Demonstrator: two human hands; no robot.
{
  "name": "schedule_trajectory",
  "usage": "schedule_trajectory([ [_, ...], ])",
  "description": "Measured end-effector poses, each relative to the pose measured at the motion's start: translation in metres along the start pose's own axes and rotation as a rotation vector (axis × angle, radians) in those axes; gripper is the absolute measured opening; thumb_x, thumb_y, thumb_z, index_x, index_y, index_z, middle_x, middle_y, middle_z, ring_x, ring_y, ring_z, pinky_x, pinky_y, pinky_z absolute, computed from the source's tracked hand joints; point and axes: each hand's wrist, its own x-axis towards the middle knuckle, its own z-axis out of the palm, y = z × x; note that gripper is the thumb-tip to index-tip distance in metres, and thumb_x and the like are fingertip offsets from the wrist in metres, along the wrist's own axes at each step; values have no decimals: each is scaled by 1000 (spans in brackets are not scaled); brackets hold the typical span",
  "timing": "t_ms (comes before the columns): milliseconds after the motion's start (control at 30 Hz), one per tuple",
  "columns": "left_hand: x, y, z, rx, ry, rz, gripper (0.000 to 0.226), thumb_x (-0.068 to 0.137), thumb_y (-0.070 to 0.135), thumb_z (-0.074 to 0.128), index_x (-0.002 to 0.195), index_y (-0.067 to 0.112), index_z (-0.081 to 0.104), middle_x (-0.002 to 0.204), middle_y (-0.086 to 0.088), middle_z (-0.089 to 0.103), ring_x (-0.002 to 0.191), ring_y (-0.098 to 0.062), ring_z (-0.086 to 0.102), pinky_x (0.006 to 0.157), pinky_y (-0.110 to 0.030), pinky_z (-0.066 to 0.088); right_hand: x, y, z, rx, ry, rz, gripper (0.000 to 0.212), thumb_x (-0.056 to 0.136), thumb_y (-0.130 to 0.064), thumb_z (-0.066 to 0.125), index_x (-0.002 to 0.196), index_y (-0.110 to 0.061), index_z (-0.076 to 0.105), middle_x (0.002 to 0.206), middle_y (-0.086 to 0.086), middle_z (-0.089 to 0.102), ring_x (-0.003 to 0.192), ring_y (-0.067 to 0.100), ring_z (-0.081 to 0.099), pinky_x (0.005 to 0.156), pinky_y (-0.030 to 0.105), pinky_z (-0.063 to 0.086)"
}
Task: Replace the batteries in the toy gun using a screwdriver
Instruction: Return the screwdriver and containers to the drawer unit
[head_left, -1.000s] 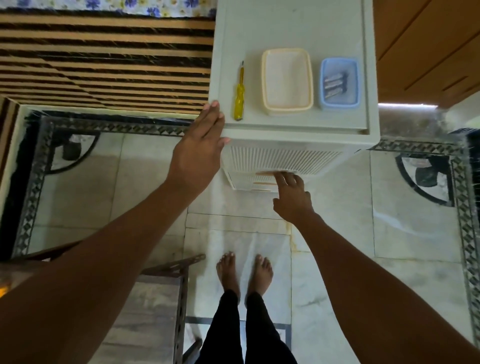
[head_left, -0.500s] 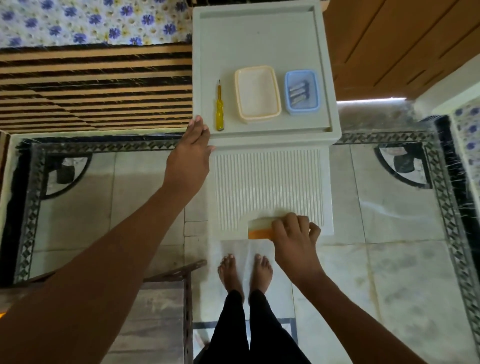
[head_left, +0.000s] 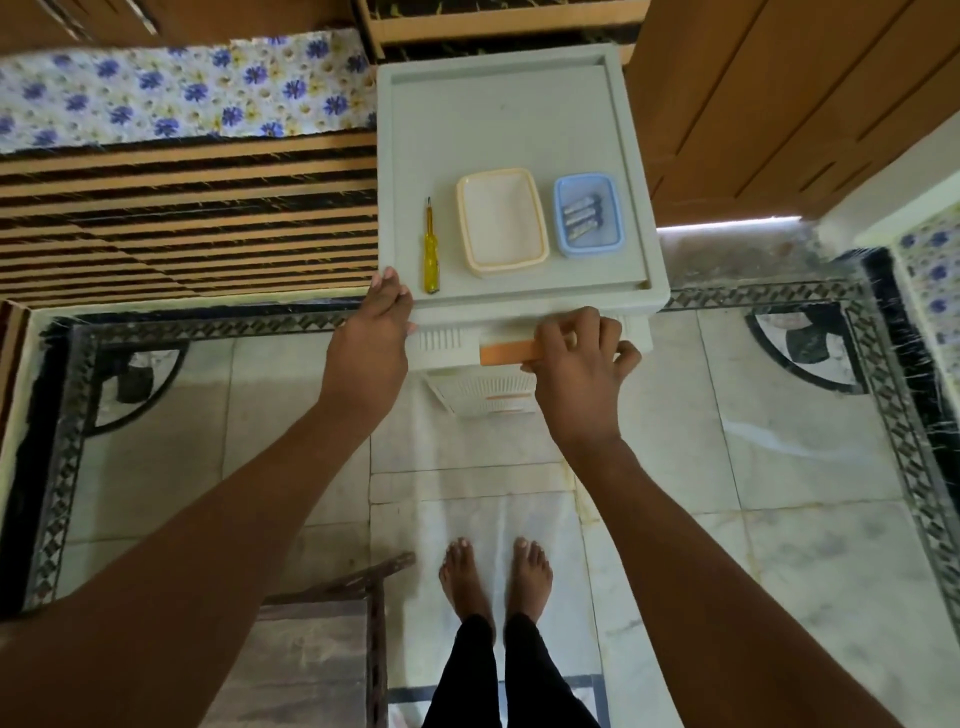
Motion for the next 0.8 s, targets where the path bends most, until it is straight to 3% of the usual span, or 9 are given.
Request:
schedule_trajectory([
  [167,1,7,-9,-147,-9,-123,43,103,14,65,142,-2,61,156,-18,53,147,-31,49,121,-45,41,3,1,-3,33,-33,31,43,73,-23,92,102,-13,62,113,15,53,107,37,48,90,58,42],
  [267,8,21,-24,-145,81,-136,30,104,16,60,128,1,70,129,-19,70,122,-35,65,101,-46,55,6,14,-15,180,31,50,41,82,-31,85,113,-14,65,119,16,53,111,38,50,92,52,41],
  [333,18,36,-35,-180,146,-78,25,104,14,58,120,1,71,113,-17,71,105,-33,66,87,-45,58,18,19,-25,362,107,109,40,92,-36,76,119,-10,63,121,17,53,111,36,53,92,46,44],
  [433,42,64,-42,-290,71,-131,31,105,21,60,130,4,65,115,-16,71,104,-32,69,82,-43,59,53,23,-35,495,173,263,48,100,-45,64,128,-7,58,126,16,54,106,31,61,90,44,54],
  [500,58,82,-43,-333,-6,-237,35,105,28,61,132,5,60,115,-15,71,107,-31,69,80,-38,56,83,24,-36,454,142,360,53,103,-49,57,132,-5,58,126,17,60,107,27,62,86,31,47],
  [567,69,96,-42,-369,-52,-346,36,105,30,61,131,5,56,117,-16,69,109,-32,68,77,-35,51,110,25,-35,375,70,399,51,104,-51,54,120,-4,65,112,16,69,101,27,66,77,26,39],
  [667,84,108,-36,-443,-76,-528,33,107,29,57,129,4,56,128,-19,62,115,-33,64,78,-34,45,133,29,-34,373,-29,491,41,102,-45,60,103,-5,70,98,12,74,90,29,71,70,29,43],
  [733,91,105,-29,-516,-88,-614,27,107,30,57,118,5,61,123,-18,66,111,-34,68,78,-35,51,135,30,-36,425,-53,530,35,101,-39,63,97,-5,69,87,9,72,85,27,71,68,30,46],
  [800,89,108,-24,-648,-72,-676,19,107,29,57,107,10,58,112,-16,70,96,-32,74,72,-36,58,124,35,-47,477,-31,541,31,101,-30,63,85,-4,69,70,2,64,70,20,67,64,31,49],
])
